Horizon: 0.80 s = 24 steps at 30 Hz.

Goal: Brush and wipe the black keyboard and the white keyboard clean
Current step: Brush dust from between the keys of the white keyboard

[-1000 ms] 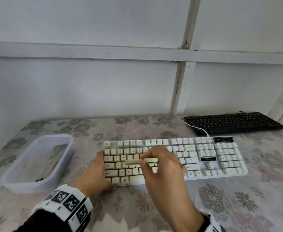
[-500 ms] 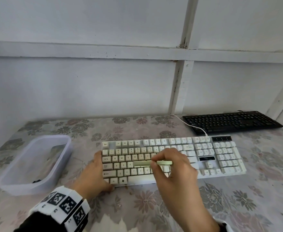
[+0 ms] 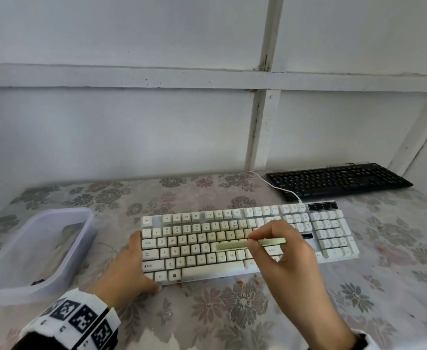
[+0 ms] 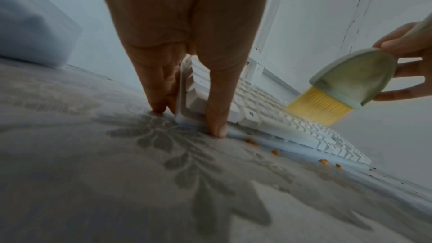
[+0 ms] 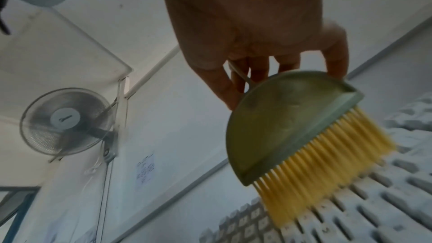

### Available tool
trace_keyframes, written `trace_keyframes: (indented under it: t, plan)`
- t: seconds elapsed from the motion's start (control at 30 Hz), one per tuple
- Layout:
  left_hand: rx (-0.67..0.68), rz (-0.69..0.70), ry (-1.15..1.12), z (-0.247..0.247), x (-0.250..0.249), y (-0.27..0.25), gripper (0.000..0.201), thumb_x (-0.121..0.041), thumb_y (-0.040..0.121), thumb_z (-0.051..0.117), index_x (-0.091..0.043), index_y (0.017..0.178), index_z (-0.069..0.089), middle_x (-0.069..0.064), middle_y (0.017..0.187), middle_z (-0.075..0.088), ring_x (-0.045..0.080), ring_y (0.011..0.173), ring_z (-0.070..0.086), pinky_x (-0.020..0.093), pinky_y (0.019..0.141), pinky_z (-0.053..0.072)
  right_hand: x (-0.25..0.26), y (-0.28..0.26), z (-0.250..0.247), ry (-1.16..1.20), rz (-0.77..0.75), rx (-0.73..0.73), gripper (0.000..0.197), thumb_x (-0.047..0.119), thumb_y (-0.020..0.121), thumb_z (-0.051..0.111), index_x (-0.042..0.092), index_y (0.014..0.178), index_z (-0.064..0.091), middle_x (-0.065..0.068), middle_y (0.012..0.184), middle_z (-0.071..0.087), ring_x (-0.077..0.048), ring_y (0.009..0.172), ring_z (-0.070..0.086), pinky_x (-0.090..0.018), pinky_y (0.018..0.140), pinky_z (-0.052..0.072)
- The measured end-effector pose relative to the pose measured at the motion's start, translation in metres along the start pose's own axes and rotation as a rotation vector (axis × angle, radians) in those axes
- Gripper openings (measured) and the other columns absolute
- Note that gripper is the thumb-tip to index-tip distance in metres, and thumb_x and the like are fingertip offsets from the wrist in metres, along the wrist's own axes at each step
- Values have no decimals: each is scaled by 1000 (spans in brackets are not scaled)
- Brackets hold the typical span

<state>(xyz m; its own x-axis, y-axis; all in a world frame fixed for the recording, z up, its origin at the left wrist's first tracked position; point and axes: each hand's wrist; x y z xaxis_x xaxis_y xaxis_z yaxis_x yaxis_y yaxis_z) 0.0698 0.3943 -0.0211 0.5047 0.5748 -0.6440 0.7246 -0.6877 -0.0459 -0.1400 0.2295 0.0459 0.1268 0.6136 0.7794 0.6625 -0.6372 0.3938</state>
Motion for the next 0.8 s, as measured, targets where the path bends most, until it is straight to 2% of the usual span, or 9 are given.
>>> trace_keyframes:
  t: [0.07, 0.13, 0.2, 0.3, 0.4, 0.47, 0.53, 0.7, 0.8]
  plan:
    - [2, -13, 3, 1, 2, 1, 102, -19, 50, 83, -21, 134, 24, -7, 118, 45, 11, 106, 50, 22, 82, 47, -7, 0, -5, 89, 15, 28, 24, 12, 83, 68, 32, 73, 59, 18, 94, 61, -4, 95, 56, -15, 73, 40]
    - [9, -31, 6, 0, 2, 1, 102, -18, 51, 83, -22, 134, 23, -7, 116, 45, 10, 103, 51, 18, 74, 45, -18, 0, -10, 107, 16, 33, 23, 11, 82, 68, 30, 75, 59, 16, 93, 61, -5, 94, 56, -10, 74, 40]
    - [12, -34, 12, 0, 4, 2, 104, -20, 50, 83, -23, 134, 22, -8, 117, 44, 11, 104, 50, 21, 78, 46, -29, 1, -14, 41, 8, 9, 25, 9, 81, 69, 32, 77, 58, 16, 94, 60, -5, 93, 55, -10, 74, 40]
    - [13, -27, 27, 0, 5, 2, 105, -23, 49, 83, -23, 135, 23, -8, 118, 43, 11, 105, 50, 24, 81, 46, -43, 3, -24, -119, -17, -87, 35, 3, 80, 69, 34, 71, 55, 20, 101, 55, -5, 90, 52, -15, 70, 39]
    - [12, -32, 33, 1, 4, 2, 106, -22, 50, 83, -23, 137, 22, -9, 116, 42, 12, 104, 50, 24, 79, 45, -40, 2, -31, -92, -30, -110, 30, 4, 80, 69, 31, 72, 58, 18, 97, 57, -8, 89, 53, -18, 68, 38]
    - [14, -33, 36, 2, 3, 1, 106, -21, 52, 84, -23, 137, 21, -12, 112, 41, 10, 101, 50, 15, 72, 43, -36, 1, -32, 56, 8, -42, 23, 9, 80, 68, 29, 71, 60, 15, 90, 61, -9, 89, 56, -15, 69, 41]
    - [6, -40, 36, 2, 2, 2, 104, -19, 53, 84, -22, 136, 20, -15, 107, 40, 9, 97, 50, 9, 66, 37, -39, 2, -36, 109, 54, -32, 21, 10, 81, 69, 28, 72, 61, 14, 88, 62, -6, 89, 57, -11, 72, 42]
    - [2, -50, 15, 2, 1, 1, 107, -16, 51, 85, -21, 137, 21, -16, 107, 42, 8, 98, 50, 12, 67, 38, -55, 11, -63, -22, 123, -144, 19, 8, 82, 67, 24, 73, 61, 13, 81, 63, 7, 87, 54, -4, 67, 38]
    - [8, -47, 11, 1, 1, 0, 108, -17, 50, 85, -21, 137, 21, -12, 114, 44, 10, 102, 51, 16, 70, 40, -50, 13, -71, 38, 92, -109, 13, 8, 81, 68, 20, 76, 64, 14, 84, 65, 4, 86, 57, -2, 67, 37]
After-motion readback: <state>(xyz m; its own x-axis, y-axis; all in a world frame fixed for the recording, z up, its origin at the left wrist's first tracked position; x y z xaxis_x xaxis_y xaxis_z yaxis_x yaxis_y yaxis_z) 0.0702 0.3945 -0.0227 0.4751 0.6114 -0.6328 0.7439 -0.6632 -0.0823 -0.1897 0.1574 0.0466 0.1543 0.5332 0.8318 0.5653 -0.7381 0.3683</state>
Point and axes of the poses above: each hand's wrist, its own y-axis towards the middle knuckle, its own z-axis out of the palm, x = y × z
